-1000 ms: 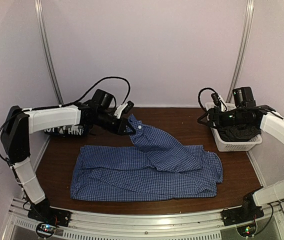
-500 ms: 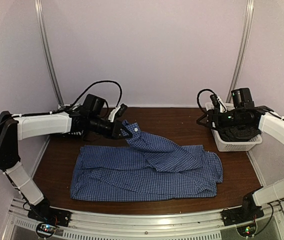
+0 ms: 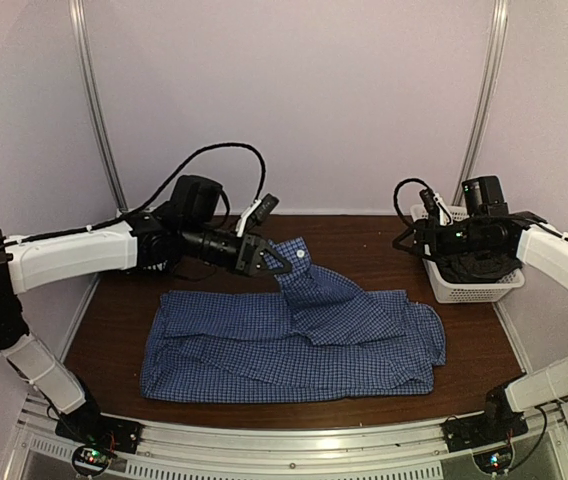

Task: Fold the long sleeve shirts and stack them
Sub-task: Fold the sleeve of the rectangle-folded shirt.

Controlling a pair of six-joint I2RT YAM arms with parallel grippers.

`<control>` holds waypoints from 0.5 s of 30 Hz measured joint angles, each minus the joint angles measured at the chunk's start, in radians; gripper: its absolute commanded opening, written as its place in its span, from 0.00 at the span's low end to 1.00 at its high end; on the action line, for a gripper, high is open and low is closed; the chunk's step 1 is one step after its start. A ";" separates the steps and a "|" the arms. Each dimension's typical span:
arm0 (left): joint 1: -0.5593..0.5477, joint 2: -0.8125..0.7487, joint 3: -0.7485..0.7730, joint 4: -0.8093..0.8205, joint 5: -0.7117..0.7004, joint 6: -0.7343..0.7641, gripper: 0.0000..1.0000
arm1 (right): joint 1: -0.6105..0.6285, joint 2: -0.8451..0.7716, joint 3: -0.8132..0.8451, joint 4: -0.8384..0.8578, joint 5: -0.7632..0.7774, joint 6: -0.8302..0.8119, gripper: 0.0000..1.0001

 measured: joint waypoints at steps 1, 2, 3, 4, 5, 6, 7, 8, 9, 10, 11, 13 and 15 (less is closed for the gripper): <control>-0.014 -0.001 0.004 0.004 0.001 -0.009 0.00 | 0.000 0.000 0.000 0.000 0.000 0.000 0.68; -0.025 -0.003 0.005 0.008 0.002 -0.018 0.00 | 0.000 0.000 0.000 0.000 0.000 0.000 0.68; -0.034 -0.006 0.005 0.012 0.004 -0.028 0.00 | 0.000 0.000 0.000 0.000 0.000 0.000 0.68; -0.041 -0.009 0.006 0.018 0.007 -0.039 0.00 | 0.000 0.000 0.000 0.000 0.000 0.000 0.68; -0.045 -0.012 0.007 0.026 0.011 -0.049 0.00 | 0.000 0.000 0.000 0.000 -0.001 0.000 0.68; -0.050 -0.016 0.011 0.030 0.014 -0.061 0.00 | 0.000 0.000 0.000 -0.001 -0.001 0.000 0.68; -0.054 -0.019 0.016 0.036 0.016 -0.071 0.00 | 0.000 0.000 0.000 -0.001 -0.001 0.000 0.69; -0.059 -0.023 0.022 0.047 0.019 -0.081 0.00 | 0.000 0.000 0.000 -0.001 -0.002 0.000 0.69; -0.062 -0.027 0.027 0.055 0.019 -0.089 0.00 | 0.000 0.000 0.000 -0.001 -0.002 -0.001 0.69; -0.067 -0.034 0.037 0.066 0.021 -0.100 0.00 | 0.000 0.000 0.000 -0.001 -0.002 -0.001 0.69; -0.072 -0.040 0.043 0.079 0.022 -0.110 0.00 | 0.000 0.000 0.000 -0.001 -0.002 -0.001 0.69; -0.081 -0.054 0.051 0.103 0.024 -0.127 0.00 | 0.000 0.000 0.000 -0.001 -0.002 -0.001 0.69; -0.087 -0.067 0.055 0.137 0.025 -0.144 0.00 | 0.000 0.000 0.000 -0.001 -0.002 -0.002 0.68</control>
